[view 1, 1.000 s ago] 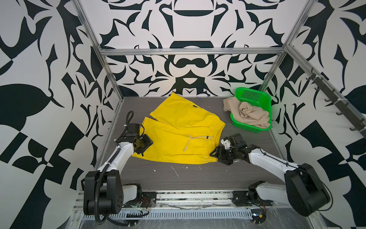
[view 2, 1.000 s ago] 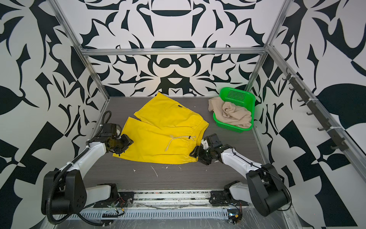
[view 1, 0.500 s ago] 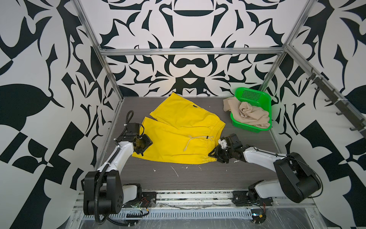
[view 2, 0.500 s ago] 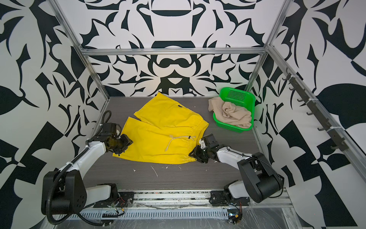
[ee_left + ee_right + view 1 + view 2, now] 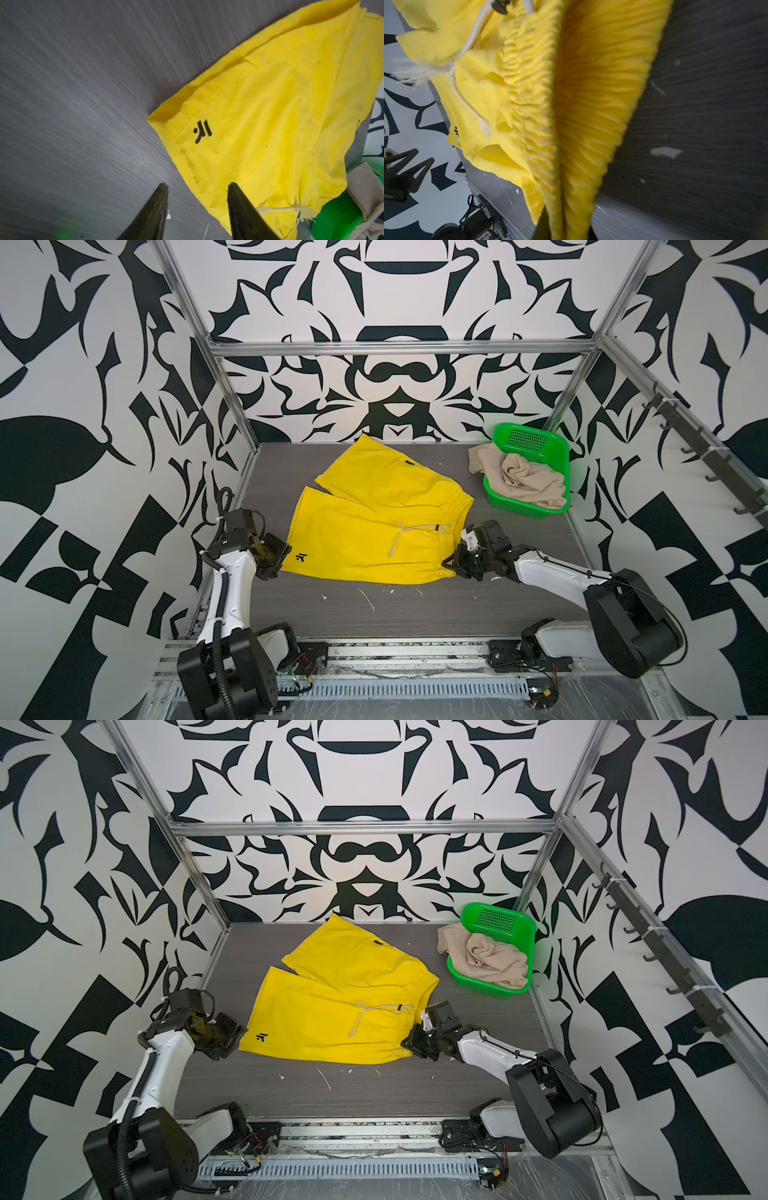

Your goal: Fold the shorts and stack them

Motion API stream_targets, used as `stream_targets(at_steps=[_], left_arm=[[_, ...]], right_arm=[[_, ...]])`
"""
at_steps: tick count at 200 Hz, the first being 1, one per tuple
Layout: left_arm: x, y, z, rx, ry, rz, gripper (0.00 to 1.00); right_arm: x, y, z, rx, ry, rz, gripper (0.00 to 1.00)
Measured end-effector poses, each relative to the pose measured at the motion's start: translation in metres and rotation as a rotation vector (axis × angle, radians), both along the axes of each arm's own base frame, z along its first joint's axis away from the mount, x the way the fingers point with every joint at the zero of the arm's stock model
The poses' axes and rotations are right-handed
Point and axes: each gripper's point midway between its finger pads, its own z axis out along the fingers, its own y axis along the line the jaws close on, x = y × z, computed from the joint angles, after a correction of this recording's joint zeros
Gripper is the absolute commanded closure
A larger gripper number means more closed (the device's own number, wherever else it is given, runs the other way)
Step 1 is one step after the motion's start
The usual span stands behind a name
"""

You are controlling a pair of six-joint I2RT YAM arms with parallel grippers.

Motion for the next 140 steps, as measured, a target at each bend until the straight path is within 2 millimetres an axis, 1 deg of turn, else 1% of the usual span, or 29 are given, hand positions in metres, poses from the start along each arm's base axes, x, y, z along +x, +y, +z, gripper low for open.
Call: stream_targets(at_steps=[18, 37, 74, 106, 140], left_arm=[[-0.003, 0.006, -0.003, -0.012, 0.020, 0.037, 0.51], [-0.004, 0.006, -0.011, -0.027, 0.054, 0.047, 0.51], [-0.010, 0.003, -0.041, -0.071, 0.153, 0.056, 0.52], [-0.010, 0.002, -0.060, -0.099, 0.212, 0.056, 0.50], [-0.007, 0.005, -0.068, -0.092, 0.221, 0.058, 0.49]], right_arm=[[0.000, 0.000, 0.002, 0.000, -0.005, -0.001, 0.86], [0.000, 0.000, 0.003, -0.002, -0.010, 0.002, 0.86], [0.000, 0.001, 0.003, -0.004, -0.014, 0.005, 0.86], [0.000, 0.002, 0.004, -0.003, -0.017, 0.009, 0.86], [0.001, 0.002, 0.004, -0.003, -0.018, 0.009, 0.86]])
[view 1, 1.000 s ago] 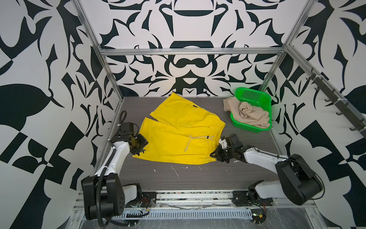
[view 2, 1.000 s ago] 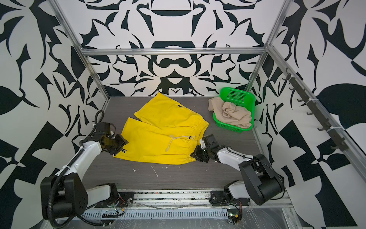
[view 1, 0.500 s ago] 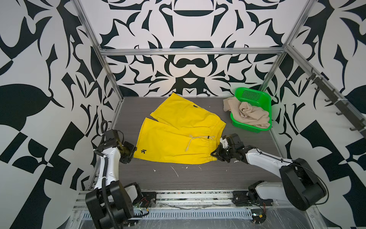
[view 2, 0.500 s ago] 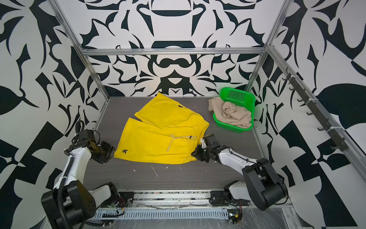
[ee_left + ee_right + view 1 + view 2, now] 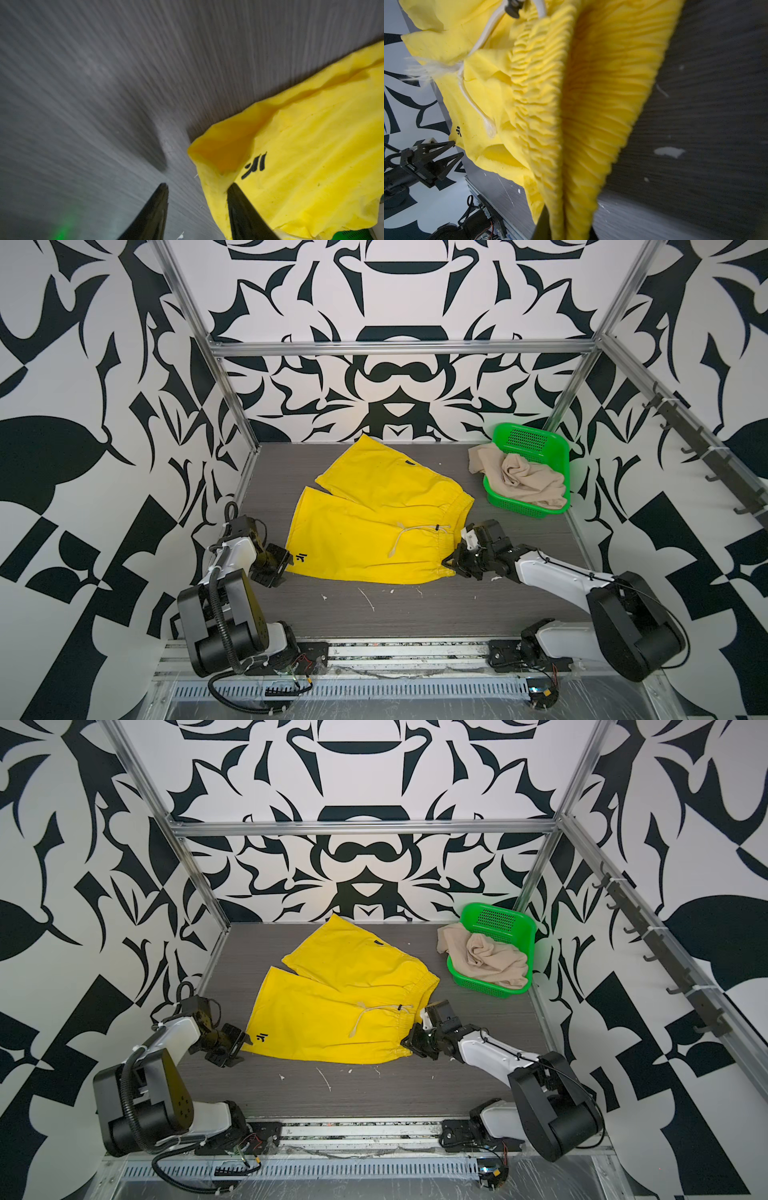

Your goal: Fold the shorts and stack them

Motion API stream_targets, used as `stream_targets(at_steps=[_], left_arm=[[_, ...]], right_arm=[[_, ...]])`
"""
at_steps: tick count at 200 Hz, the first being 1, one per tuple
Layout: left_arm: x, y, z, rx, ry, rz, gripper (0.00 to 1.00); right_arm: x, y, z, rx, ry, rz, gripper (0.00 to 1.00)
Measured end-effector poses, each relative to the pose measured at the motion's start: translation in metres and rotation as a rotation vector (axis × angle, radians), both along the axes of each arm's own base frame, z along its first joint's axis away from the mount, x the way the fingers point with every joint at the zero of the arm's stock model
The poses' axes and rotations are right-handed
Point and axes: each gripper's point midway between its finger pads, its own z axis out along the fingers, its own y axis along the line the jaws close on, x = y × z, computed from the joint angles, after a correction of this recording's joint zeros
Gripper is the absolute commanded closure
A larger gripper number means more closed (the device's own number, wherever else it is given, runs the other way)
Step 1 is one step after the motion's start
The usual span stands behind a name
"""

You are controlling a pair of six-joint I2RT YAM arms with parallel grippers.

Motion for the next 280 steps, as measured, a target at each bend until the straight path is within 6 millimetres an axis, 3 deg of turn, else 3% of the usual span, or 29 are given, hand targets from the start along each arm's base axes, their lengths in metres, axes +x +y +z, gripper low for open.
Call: stream_targets(at_steps=[65, 89, 121, 153, 174, 201, 233, 252, 280], left_arm=[[0.012, 0.006, -0.009, 0.005, 0.011, -0.001, 0.56], [0.018, 0.008, -0.010, 0.007, 0.004, 0.008, 0.69], [0.023, 0.010, -0.012, 0.006, -0.001, 0.015, 0.96], [0.025, 0.012, -0.009, 0.019, -0.015, 0.013, 1.00], [0.024, 0.016, 0.010, 0.066, -0.064, 0.020, 1.00], [0.018, 0.024, 0.058, 0.170, -0.203, 0.048, 1.00], [-0.005, 0.027, 0.103, 0.267, -0.329, 0.114, 1.00], [-0.017, 0.027, 0.114, 0.293, -0.361, 0.149, 1.00], [-0.033, 0.024, 0.112, 0.296, -0.324, 0.156, 1.00]], right_arm=[[-0.001, 0.001, 0.000, 0.000, 0.000, 0.005, 0.86], [-0.001, 0.001, 0.000, 0.000, 0.000, 0.005, 0.86], [-0.001, 0.001, 0.001, 0.000, -0.001, 0.005, 0.86], [-0.002, 0.001, 0.006, 0.003, -0.014, 0.006, 0.86], [-0.003, 0.004, 0.011, 0.002, -0.023, 0.018, 0.86], [-0.008, 0.016, 0.017, -0.005, -0.031, 0.058, 0.87], [-0.039, 0.036, 0.022, 0.002, -0.024, 0.108, 0.87], [-0.062, 0.033, 0.027, 0.019, -0.010, 0.113, 0.88], [-0.077, 0.019, 0.034, 0.002, 0.010, 0.093, 0.89]])
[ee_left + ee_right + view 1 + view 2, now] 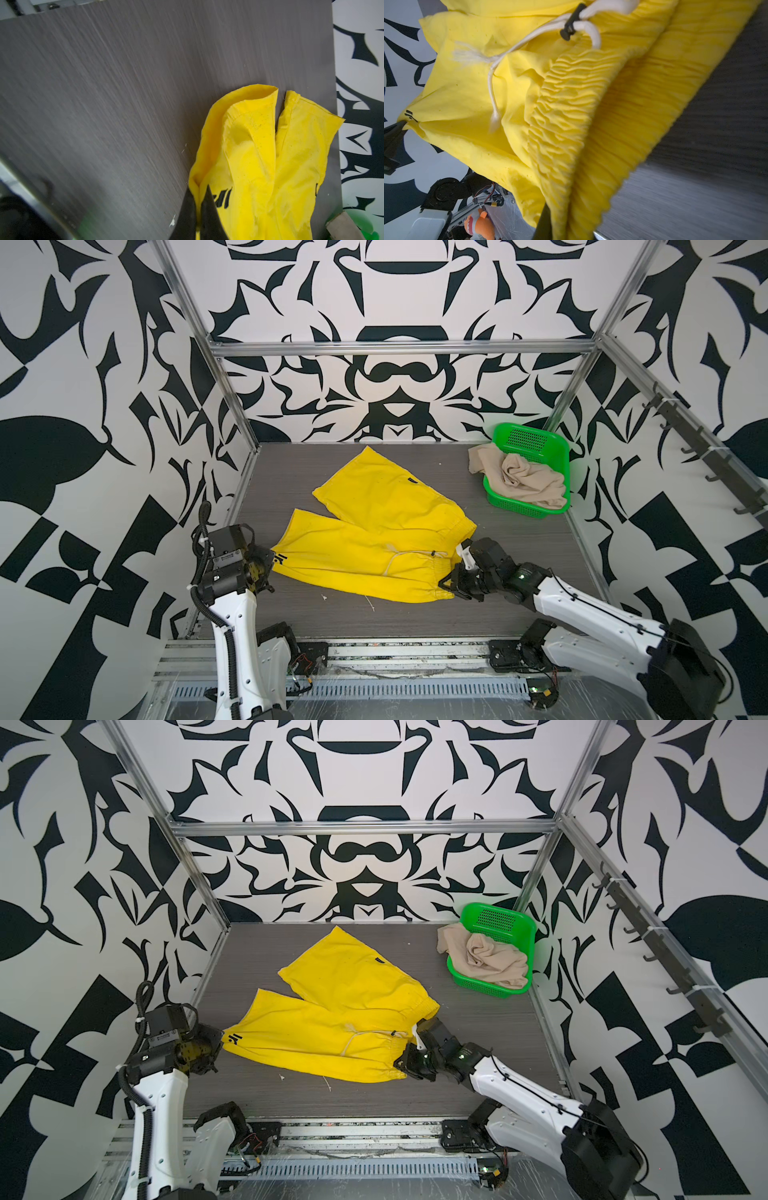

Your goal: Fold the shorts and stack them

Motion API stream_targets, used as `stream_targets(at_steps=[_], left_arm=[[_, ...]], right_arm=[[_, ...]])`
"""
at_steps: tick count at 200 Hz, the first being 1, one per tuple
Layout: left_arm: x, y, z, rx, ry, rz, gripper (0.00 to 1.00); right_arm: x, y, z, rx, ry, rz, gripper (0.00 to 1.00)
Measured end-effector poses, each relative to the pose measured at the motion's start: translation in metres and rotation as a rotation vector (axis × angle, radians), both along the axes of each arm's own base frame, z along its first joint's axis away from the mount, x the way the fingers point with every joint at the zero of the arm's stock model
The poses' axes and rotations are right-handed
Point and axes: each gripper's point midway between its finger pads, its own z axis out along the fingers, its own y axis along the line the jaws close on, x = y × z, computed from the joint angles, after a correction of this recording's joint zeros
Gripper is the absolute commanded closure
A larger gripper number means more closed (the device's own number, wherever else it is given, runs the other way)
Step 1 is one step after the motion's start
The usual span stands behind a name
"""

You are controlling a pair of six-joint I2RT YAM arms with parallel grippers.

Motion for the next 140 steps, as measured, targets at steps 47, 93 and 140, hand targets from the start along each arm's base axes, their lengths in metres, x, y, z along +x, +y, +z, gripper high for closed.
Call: stream_targets(at_steps=[47, 93, 140], left_arm=[[-0.018, -0.004, 0.011, 0.008, 0.002, 0.013, 1.00], [-0.033, 0.000, 0.023, 0.049, -0.045, 0.077, 1.00], [-0.045, 0.006, 0.028, 0.082, -0.065, 0.146, 1.00]], right_arm=[[-0.007, -0.007, -0.004, -0.050, 0.035, 0.022, 0.89], [0.031, 0.003, 0.001, -0.080, 0.039, 0.061, 0.90], [0.070, 0.027, 0.007, -0.064, 0.021, 0.147, 0.91]])
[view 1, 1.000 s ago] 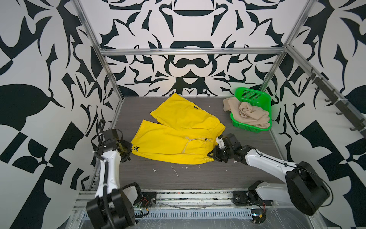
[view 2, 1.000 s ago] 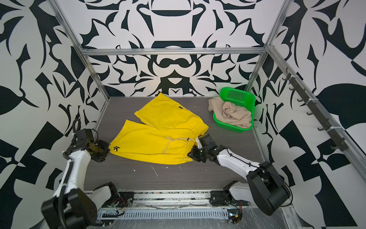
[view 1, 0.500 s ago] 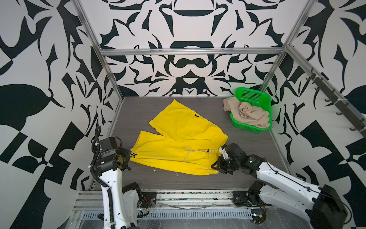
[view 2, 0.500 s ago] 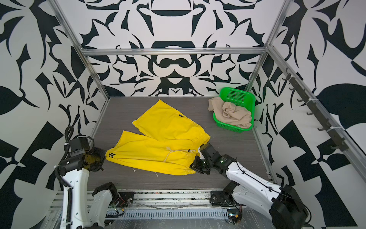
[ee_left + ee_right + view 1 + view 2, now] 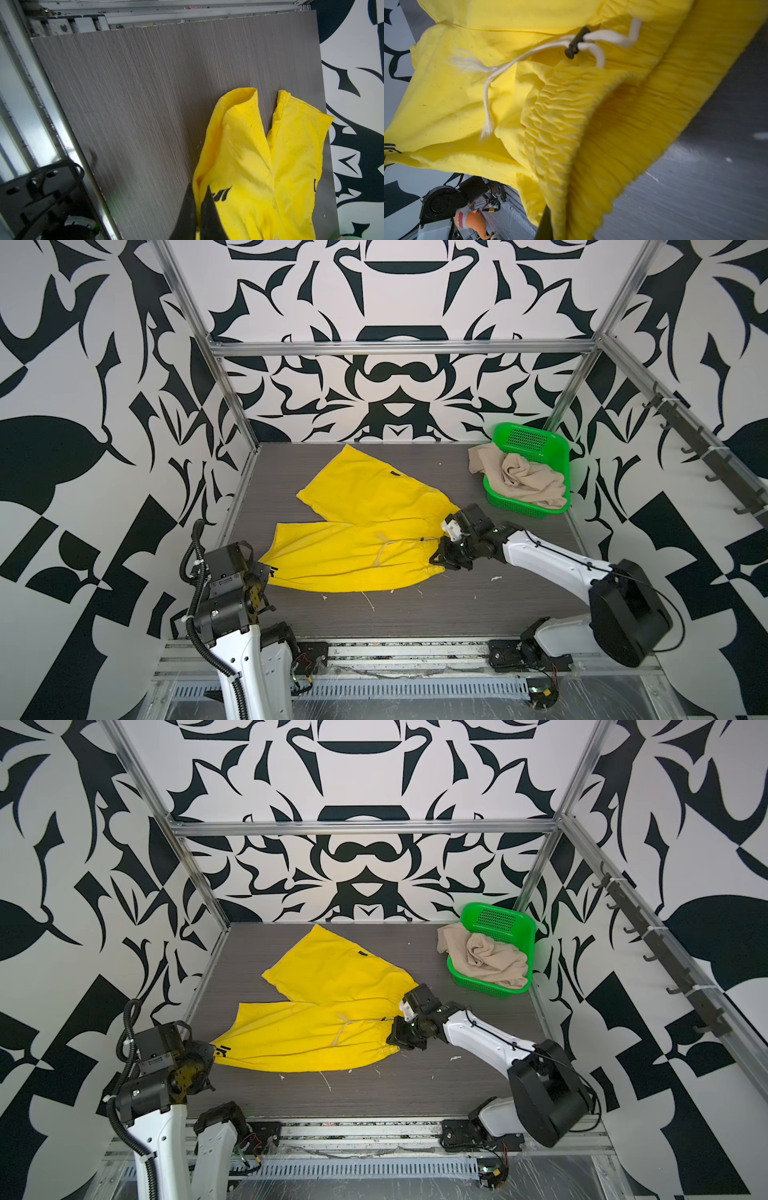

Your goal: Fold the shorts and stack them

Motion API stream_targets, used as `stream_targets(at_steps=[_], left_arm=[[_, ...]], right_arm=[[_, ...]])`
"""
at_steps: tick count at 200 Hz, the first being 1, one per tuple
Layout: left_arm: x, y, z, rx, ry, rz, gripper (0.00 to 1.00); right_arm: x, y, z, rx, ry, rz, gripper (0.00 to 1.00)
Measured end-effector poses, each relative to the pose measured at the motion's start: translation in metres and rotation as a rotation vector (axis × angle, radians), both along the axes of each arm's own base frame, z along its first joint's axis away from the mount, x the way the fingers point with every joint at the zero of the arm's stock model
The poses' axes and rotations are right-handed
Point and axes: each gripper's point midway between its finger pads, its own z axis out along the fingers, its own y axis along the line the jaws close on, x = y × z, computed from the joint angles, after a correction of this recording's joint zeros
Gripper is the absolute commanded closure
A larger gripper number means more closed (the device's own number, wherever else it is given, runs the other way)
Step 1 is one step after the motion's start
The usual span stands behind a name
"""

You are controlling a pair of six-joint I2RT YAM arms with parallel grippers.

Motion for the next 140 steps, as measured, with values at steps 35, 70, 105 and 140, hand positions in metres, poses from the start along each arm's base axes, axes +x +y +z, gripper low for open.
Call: stream_targets(at_steps=[35, 70, 105, 140], left_arm=[[-0.004, 0.000, 0.003, 0.013, -0.003, 0.003, 1.00], [0.002, 0.003, 0.018, 0.043, 0.006, -0.041, 1.00], [0.020, 0.004, 0.034, 0.064, 0.027, -0.125, 1.00], [0.055, 0.005, 0.052, 0.065, 0.029, -0.240, 1.00]], right_arm=[[-0.008, -0.004, 0.003, 0.014, -0.012, 0.014, 0.91], [-0.038, -0.017, 0.006, 0.055, 0.005, -0.013, 0.92], [-0.058, -0.022, 0.008, 0.103, 0.045, -0.033, 0.93], [-0.060, -0.017, 0.011, 0.151, 0.107, -0.063, 0.97]])
